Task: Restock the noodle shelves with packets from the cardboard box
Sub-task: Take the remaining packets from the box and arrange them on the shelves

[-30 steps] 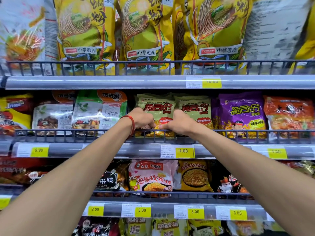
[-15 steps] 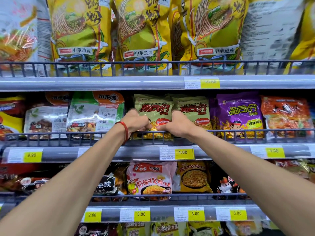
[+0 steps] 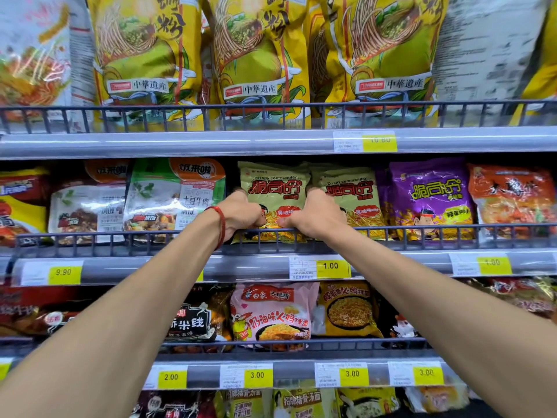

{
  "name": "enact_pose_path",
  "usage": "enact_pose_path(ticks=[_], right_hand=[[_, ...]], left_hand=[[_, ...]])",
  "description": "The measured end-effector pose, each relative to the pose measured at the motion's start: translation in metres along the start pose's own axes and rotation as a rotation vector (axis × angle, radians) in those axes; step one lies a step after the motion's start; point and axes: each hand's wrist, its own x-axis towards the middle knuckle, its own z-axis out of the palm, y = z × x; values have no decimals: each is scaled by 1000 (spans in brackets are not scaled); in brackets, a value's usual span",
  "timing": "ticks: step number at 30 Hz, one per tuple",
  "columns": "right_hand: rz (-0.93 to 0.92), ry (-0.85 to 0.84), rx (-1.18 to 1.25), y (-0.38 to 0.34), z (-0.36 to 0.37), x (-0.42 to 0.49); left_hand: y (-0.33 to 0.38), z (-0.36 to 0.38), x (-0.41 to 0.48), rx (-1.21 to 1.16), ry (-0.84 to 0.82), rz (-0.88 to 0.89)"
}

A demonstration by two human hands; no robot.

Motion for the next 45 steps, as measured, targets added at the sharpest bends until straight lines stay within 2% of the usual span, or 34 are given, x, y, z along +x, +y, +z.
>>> enact_pose_path(ticks=[6, 10, 15, 20, 22, 24, 26, 30, 36, 40, 45], right_hand=[[-33, 4, -62, 3, 3, 1], [-23, 37, -8, 5, 3, 0], [-102, 135, 80, 13, -8, -7], [-197, 259, -94, 38, -35, -12], [-163, 245, -181, 46, -46, -11], [-126, 158, -264, 50, -55, -9], [-107, 45, -364, 49, -62, -7], [-114, -94, -499, 42, -71, -2], [-174, -76, -533, 54, -64, 13], [-237, -101, -593, 64, -64, 23], [-269, -23, -590, 64, -58, 26]], left_hand=[[-5, 4, 4, 93, 124, 43], [-7, 7, -2, 186, 244, 109], [-3, 15, -7, 274, 355, 161], [1, 29, -13, 341, 383, 225], [0, 33, -15, 429, 396, 270], [-1, 32, -18, 540, 427, 314], [0, 28, -20, 635, 417, 356], [8, 19, -21, 664, 258, 388], [14, 16, -12, 827, 192, 408], [11, 18, -5, 811, 206, 392], [9, 23, -4, 750, 265, 387]])
